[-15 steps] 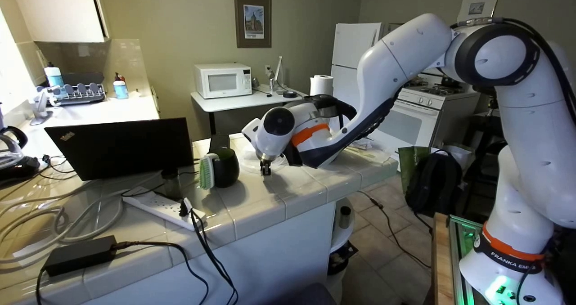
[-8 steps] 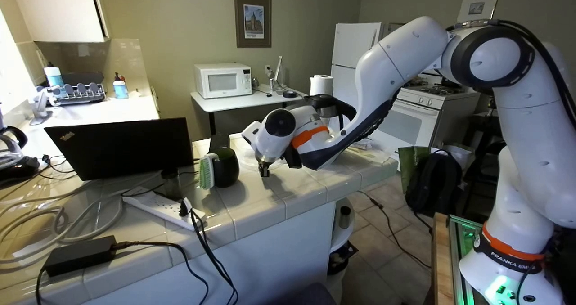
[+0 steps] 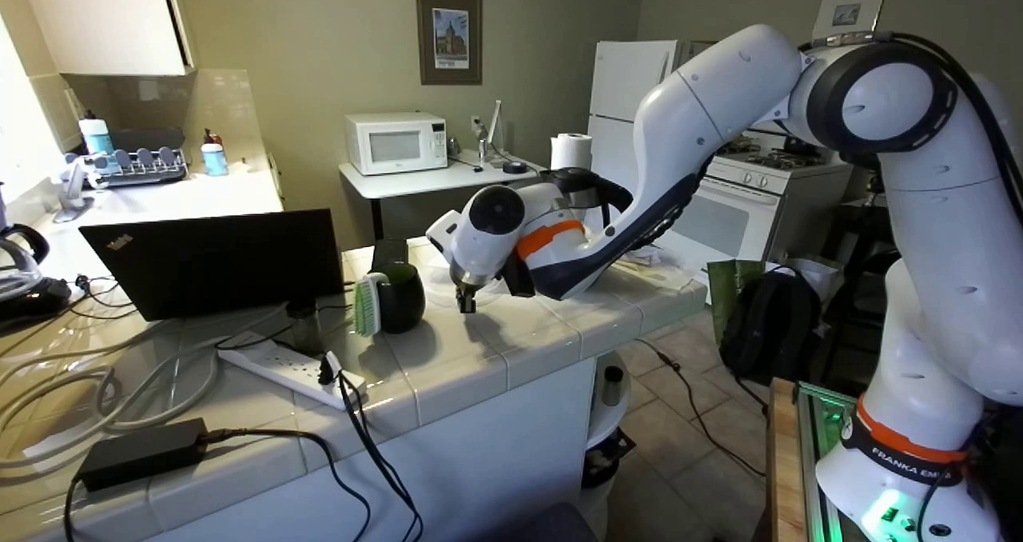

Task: Move the lid to the left

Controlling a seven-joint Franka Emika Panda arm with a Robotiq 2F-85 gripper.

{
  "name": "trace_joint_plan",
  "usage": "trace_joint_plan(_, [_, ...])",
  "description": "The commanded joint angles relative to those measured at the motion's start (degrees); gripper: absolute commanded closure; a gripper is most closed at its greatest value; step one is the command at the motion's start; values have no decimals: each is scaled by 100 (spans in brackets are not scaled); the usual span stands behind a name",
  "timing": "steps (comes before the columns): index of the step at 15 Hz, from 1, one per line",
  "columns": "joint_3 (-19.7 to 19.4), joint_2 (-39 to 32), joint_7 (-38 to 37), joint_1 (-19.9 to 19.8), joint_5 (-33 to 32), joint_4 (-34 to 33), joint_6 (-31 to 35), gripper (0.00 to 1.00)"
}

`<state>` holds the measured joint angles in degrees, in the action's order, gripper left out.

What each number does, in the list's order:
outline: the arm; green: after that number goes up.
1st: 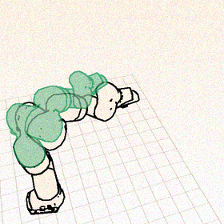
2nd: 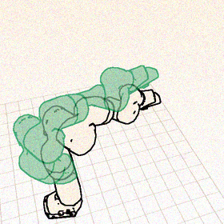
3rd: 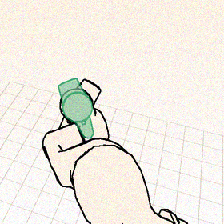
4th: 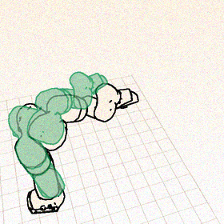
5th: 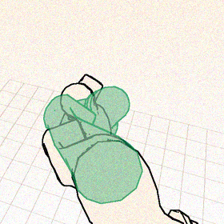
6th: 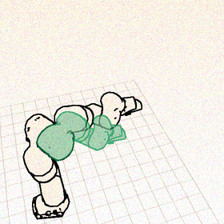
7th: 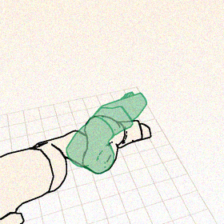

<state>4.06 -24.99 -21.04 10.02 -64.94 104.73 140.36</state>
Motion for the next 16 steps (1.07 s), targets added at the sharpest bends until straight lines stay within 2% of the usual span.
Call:
trace_joint_plan(1, [93, 287, 287, 6, 396, 198, -86, 98])
trace_joint_plan(10, [150, 1119, 717, -29, 1164, 671, -77, 98])
trace_joint_plan(16, [144, 1662, 765, -33, 1411, 1003, -89, 98])
